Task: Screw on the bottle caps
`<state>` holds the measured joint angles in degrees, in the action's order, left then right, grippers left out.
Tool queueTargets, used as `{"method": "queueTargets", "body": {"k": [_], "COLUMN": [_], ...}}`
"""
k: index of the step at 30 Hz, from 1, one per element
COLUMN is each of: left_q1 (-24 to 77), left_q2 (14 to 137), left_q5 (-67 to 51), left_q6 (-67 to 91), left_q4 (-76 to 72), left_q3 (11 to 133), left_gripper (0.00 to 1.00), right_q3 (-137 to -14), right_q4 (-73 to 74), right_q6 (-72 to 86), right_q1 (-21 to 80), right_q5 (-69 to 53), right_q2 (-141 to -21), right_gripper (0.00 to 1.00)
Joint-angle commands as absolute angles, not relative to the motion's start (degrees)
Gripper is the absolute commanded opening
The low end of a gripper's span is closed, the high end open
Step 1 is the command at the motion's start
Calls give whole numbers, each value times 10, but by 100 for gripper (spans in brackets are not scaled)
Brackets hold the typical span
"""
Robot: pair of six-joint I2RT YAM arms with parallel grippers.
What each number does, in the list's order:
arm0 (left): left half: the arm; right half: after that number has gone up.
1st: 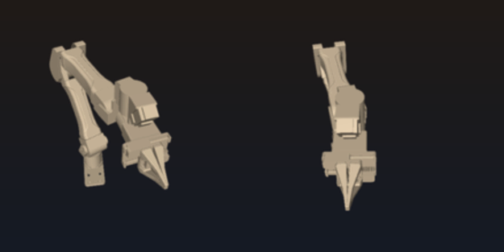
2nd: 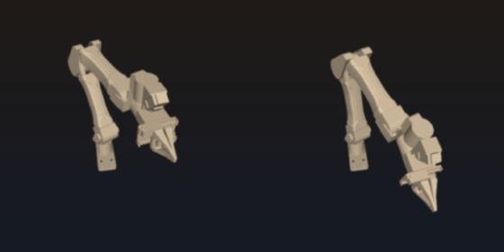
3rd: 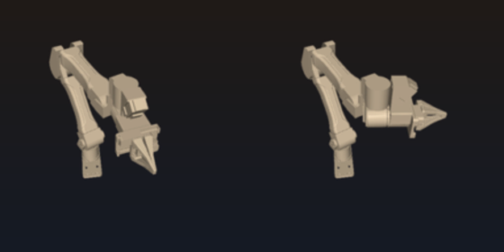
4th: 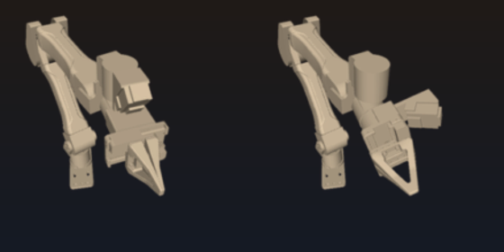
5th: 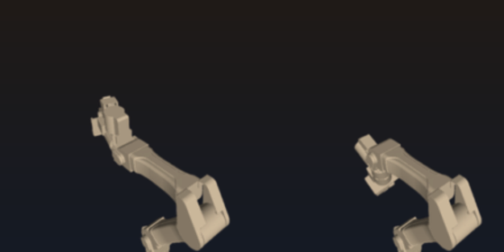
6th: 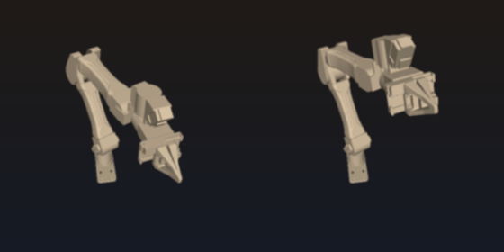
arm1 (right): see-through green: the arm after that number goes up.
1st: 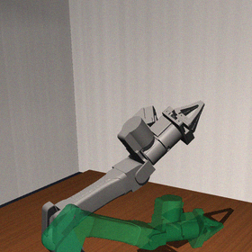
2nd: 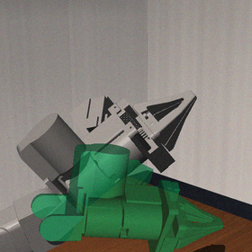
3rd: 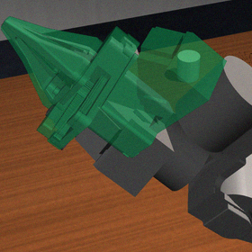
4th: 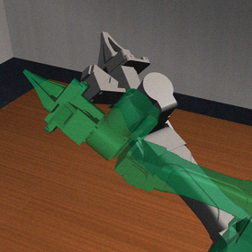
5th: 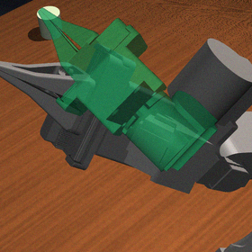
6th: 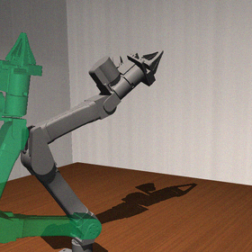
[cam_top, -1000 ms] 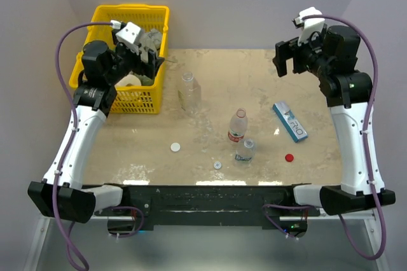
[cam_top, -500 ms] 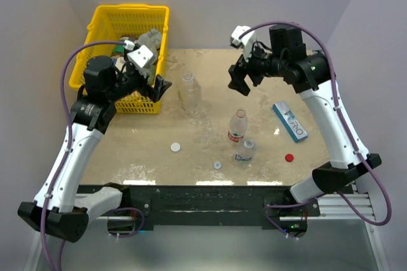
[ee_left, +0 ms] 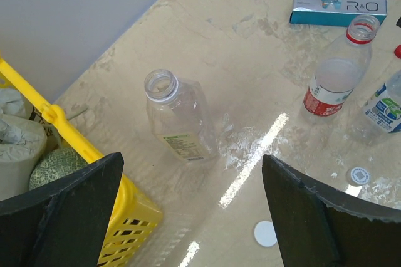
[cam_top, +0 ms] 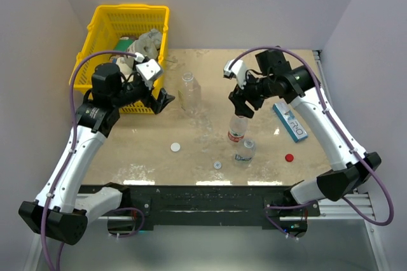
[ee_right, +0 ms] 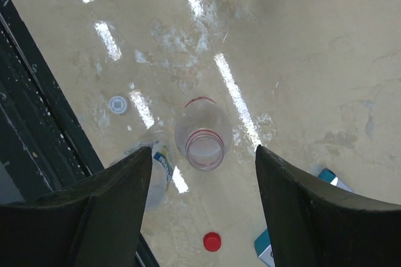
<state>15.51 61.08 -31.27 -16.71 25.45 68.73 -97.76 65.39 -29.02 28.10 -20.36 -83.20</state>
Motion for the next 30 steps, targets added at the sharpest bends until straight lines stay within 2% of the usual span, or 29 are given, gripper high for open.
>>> {"method": "queueTargets", "body": {"k": [1,13,19,22,23,26,28,30], "left_q1": [157,157,157,157,157,157,158,164], "left_q2": [612,619,619,618,619,626,631,633], "left_q5": [-330,-335,-337,-336,-336,-360,-387,-444], "left_q6": [-168,-163,-161,-163,-163,-167,-165,-167], "left_q4": [239,229,226,224,223,221,216,203], "left_q3": [696,688,682,679,677,673,671,657], "left_gripper": [97,97,97,97,97,98,100,100], "right_q3": [-956,-915,-919,-919,-919,-921,-941,-983], "right_q4": [658,640,636,638,638,642,648,656], "right_q6": [-304,-296,-294,-295,-295,-296,-295,-296], "right_q1": [284,290,292,294,294,293,293,294], "right_q5": [-168,-156,-154,-155,-154,-155,-158,-173], "right_q2": [-837,-854,-874,-881,-882,-879,-874,-862], "right_gripper": [69,60,49,35,26,8,0,0]}}
